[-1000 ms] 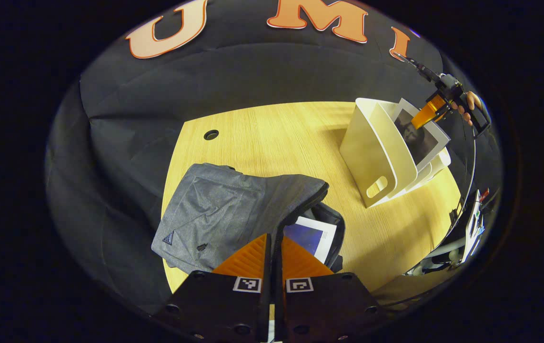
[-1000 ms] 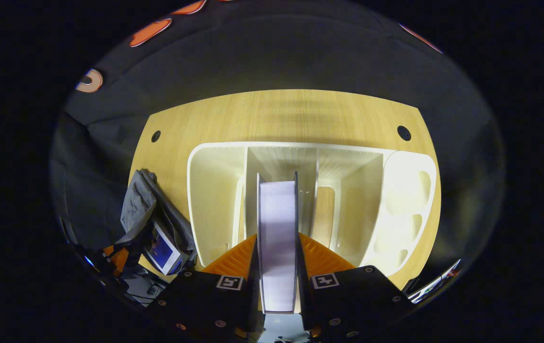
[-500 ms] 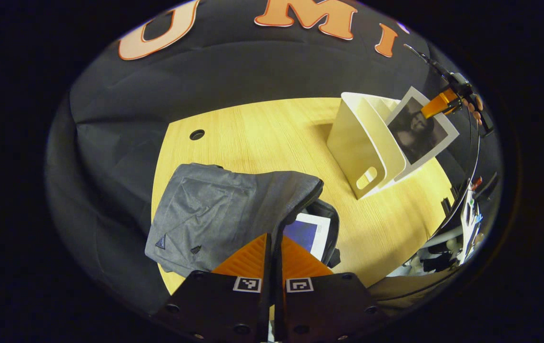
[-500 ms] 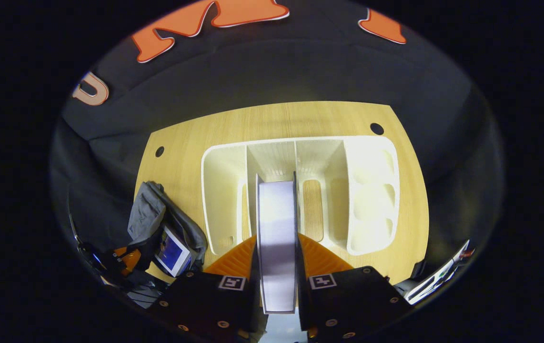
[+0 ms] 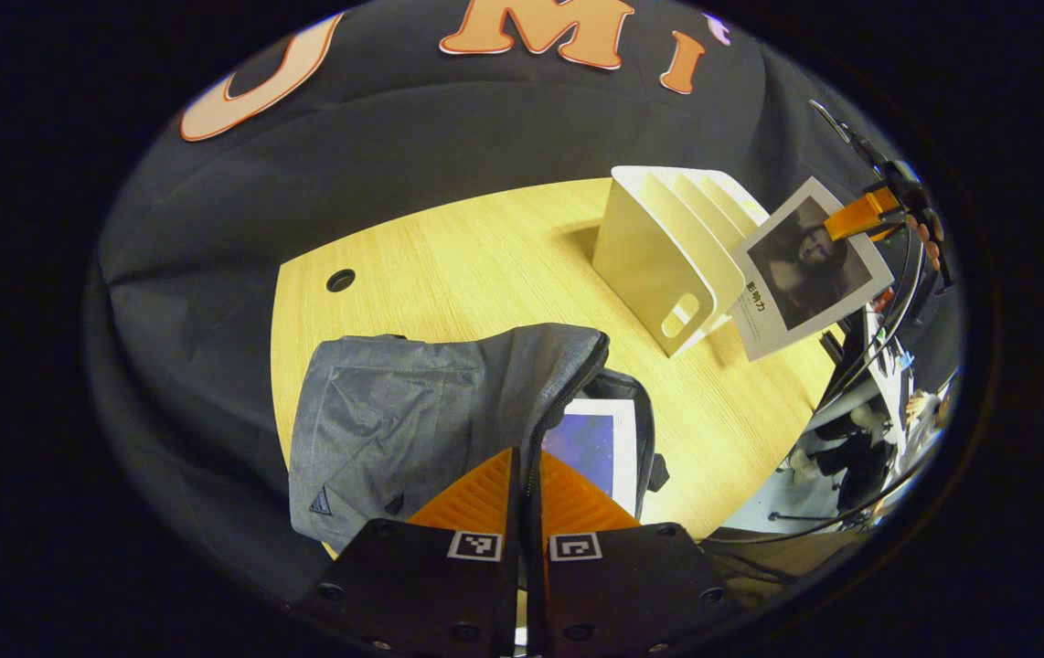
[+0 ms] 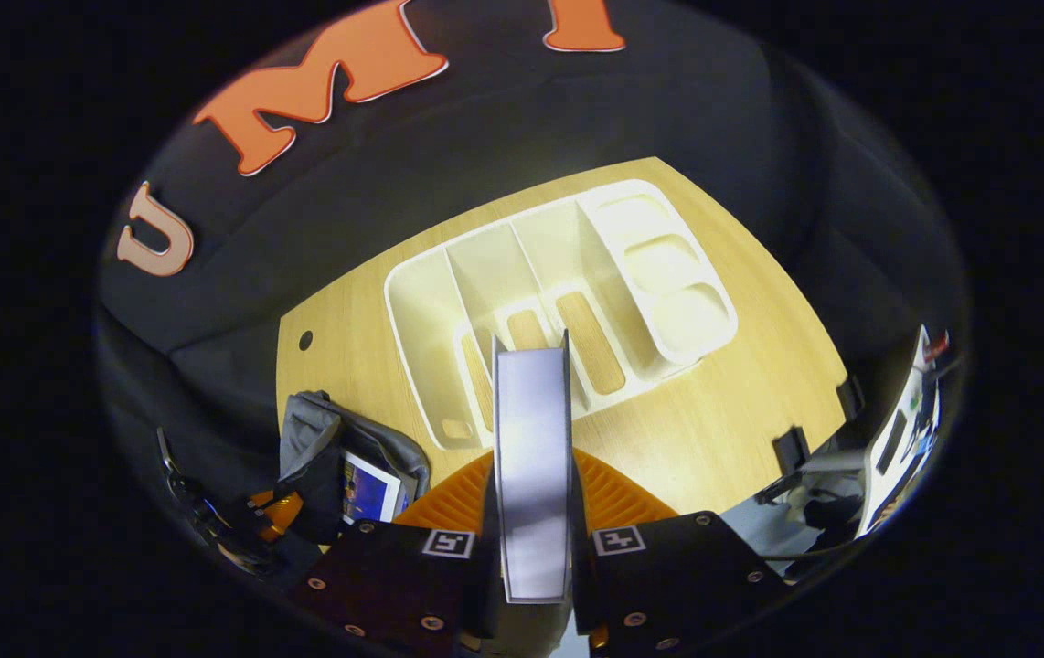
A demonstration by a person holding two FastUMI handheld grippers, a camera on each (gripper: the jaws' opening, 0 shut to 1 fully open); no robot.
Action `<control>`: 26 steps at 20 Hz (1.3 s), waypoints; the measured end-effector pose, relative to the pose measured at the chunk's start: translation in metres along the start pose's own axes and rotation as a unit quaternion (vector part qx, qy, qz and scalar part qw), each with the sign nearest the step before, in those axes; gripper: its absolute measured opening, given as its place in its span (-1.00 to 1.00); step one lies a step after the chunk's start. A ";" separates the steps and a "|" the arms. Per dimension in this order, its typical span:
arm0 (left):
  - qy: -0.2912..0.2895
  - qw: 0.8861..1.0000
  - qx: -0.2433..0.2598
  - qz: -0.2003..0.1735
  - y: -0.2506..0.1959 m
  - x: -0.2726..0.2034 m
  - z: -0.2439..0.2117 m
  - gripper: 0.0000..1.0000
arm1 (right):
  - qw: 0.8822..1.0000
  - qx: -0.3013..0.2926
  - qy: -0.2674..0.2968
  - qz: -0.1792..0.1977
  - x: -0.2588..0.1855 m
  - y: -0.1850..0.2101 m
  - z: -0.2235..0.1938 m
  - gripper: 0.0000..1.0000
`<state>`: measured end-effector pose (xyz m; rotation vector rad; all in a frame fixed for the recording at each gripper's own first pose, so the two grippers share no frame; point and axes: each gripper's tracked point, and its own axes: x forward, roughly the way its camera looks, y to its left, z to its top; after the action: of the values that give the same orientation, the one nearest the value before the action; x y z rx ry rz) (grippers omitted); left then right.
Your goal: Open the schoolbag, grab two books from the bookshelf and put them into the schoolbag.
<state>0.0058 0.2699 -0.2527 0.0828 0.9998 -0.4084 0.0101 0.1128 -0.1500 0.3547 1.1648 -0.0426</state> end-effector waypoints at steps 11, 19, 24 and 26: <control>-0.004 0.997 0.069 -0.040 0.005 -0.002 0.005 -0.91 | 0.987 0.143 -0.038 0.058 -0.045 0.013 -0.101 -0.36; -0.022 0.996 0.084 -0.038 0.014 -0.022 0.018 -0.91 | 0.975 0.157 -0.065 0.142 -0.045 0.058 -0.121 -0.36; -0.034 0.996 0.079 -0.031 0.022 -0.032 0.029 -0.90 | 0.967 0.161 -0.056 0.188 -0.030 0.096 -0.133 -0.36; -0.037 0.996 0.082 -0.028 0.023 -0.036 0.031 -0.91 | 0.960 0.173 -0.053 0.215 -0.028 0.108 -0.138 -0.36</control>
<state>0.0227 0.2940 -0.2087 0.1863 0.8956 -0.5399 -0.1009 0.2517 -0.1452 0.8994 0.9514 0.1154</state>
